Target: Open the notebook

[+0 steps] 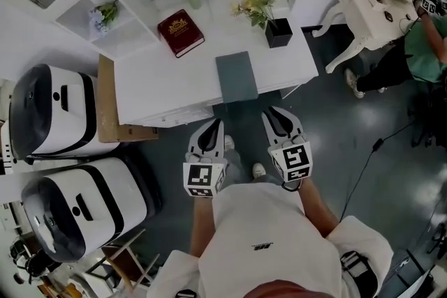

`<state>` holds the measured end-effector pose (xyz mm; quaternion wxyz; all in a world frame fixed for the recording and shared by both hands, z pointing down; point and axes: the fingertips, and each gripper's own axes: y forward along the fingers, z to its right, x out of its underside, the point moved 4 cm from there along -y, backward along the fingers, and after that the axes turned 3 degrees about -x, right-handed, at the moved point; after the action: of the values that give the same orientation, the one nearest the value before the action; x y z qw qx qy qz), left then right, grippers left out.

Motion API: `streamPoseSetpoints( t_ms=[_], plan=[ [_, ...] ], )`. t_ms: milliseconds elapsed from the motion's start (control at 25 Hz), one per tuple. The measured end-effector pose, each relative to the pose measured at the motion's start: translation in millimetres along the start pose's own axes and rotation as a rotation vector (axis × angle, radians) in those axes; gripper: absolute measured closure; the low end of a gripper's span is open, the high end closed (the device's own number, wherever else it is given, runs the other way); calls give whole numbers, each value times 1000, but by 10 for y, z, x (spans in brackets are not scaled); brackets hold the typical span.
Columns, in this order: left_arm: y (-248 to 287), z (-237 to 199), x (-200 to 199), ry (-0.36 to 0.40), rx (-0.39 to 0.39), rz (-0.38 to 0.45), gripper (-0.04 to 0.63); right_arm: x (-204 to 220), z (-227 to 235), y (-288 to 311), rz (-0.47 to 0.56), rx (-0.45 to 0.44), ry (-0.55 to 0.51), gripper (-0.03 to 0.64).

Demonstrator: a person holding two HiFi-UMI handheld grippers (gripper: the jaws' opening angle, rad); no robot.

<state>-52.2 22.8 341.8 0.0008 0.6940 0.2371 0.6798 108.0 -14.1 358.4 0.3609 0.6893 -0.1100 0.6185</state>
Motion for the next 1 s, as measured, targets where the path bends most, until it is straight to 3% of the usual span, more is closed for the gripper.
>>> streamPoseSetpoints(
  t_ms=[1000],
  plan=[
    [1112, -530, 505, 42, 328, -158, 595, 660, 196, 985, -183, 203, 149, 566]
  ],
)
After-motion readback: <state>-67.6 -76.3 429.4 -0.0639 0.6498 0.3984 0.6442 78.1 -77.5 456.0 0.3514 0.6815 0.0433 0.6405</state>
